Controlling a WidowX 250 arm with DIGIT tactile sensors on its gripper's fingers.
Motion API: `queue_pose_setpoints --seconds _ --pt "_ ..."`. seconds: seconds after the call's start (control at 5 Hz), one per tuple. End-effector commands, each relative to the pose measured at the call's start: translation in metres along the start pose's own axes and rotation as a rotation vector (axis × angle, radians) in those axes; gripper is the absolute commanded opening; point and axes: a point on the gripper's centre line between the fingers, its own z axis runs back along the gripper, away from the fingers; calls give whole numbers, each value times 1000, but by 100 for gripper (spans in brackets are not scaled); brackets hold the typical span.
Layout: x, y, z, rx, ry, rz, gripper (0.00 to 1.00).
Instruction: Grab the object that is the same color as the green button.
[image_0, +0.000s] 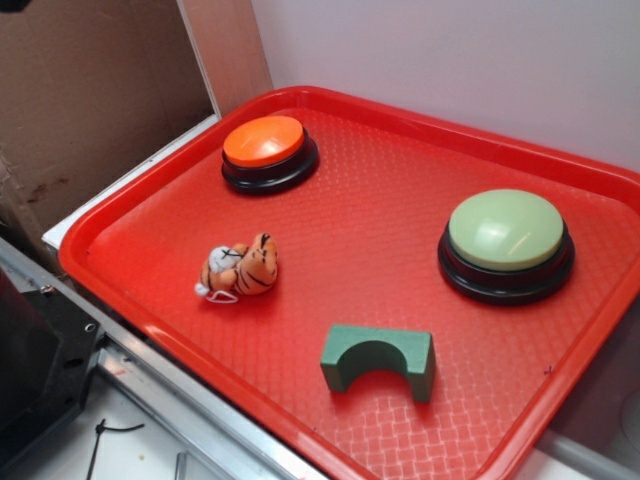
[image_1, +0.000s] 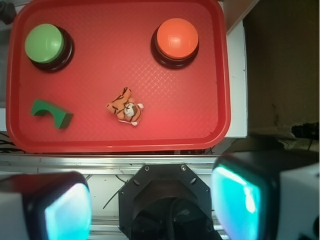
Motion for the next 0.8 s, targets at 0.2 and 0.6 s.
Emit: queue_pose_setpoints --seconds 0.2,0.6 --pt "14 -19 -14 29 -14 -172 100" --pt "45 -73 -58 33 -59 -542 100"
